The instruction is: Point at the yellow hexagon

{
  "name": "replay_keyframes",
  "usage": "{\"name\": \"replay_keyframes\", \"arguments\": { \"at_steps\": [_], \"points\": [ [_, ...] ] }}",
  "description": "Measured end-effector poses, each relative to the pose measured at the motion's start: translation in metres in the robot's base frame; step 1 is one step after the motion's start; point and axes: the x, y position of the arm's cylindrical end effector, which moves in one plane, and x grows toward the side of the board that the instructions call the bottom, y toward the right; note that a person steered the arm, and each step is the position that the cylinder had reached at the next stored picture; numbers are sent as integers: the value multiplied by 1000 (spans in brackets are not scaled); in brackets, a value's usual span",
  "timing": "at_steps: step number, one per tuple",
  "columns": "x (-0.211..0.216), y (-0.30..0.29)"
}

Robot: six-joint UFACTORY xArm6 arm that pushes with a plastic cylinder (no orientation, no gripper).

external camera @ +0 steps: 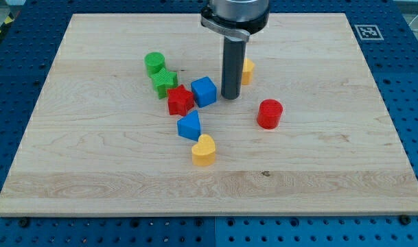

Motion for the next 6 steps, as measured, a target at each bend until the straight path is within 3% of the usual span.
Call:
{"name": "replay_keyframes", "arguments": {
  "at_steps": [1, 4, 6],
  "points": [
    [-6, -10],
    [-85, -11],
    [-93, 32]
  ]
}}
